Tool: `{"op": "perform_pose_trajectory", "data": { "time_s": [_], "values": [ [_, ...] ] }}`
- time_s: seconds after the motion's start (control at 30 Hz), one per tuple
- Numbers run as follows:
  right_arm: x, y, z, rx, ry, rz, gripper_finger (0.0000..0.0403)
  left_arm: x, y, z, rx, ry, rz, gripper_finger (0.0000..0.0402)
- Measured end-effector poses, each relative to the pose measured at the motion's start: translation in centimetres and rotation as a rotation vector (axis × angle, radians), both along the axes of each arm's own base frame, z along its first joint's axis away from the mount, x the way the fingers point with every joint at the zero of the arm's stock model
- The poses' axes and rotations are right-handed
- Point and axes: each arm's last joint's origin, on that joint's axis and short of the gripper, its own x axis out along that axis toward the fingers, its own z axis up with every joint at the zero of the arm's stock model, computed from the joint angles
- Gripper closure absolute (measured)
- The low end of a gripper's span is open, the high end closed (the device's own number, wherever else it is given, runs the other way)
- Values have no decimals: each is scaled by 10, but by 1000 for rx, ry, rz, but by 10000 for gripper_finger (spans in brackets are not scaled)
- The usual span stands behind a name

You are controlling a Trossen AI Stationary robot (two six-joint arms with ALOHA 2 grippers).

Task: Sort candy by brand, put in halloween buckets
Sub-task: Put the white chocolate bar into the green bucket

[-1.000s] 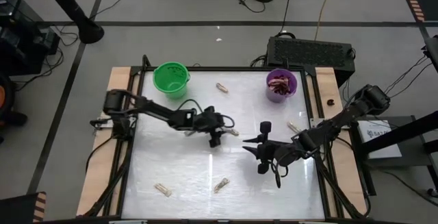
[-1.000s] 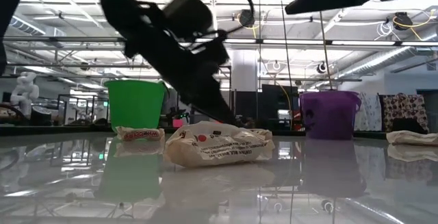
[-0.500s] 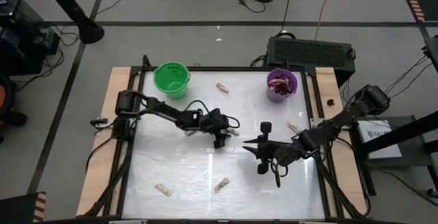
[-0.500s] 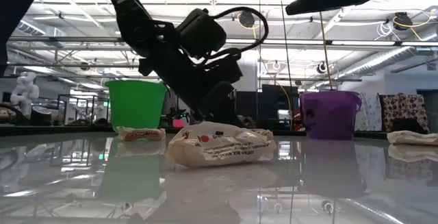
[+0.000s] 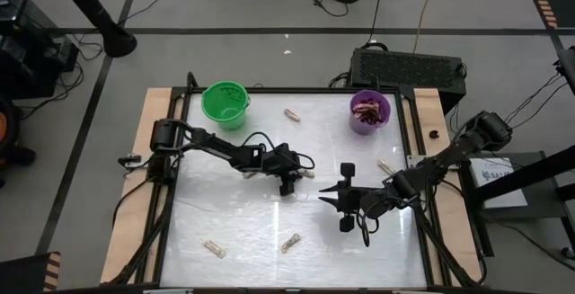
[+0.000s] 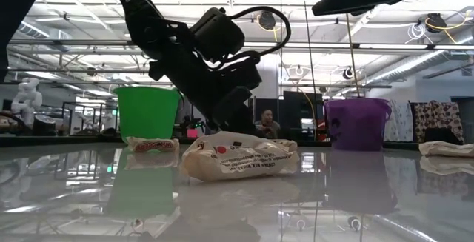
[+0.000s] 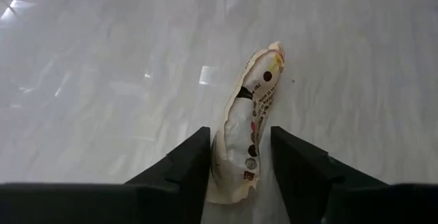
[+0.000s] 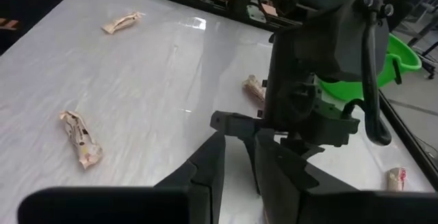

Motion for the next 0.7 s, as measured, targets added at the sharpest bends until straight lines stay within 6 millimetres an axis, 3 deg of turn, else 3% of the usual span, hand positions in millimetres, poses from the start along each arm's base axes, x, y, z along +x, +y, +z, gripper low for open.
{"op": "perform_pose_trajectory", "data": {
  "time_s": [0.27,0.7],
  "values": [
    [0,0,0,14,-2,-7,330,-2,-1,4,-20,11,-19,281],
    [0,0,0,14,-1,-7,330,-9,-3,35,-30,-27,-32,337]
  ]
}}
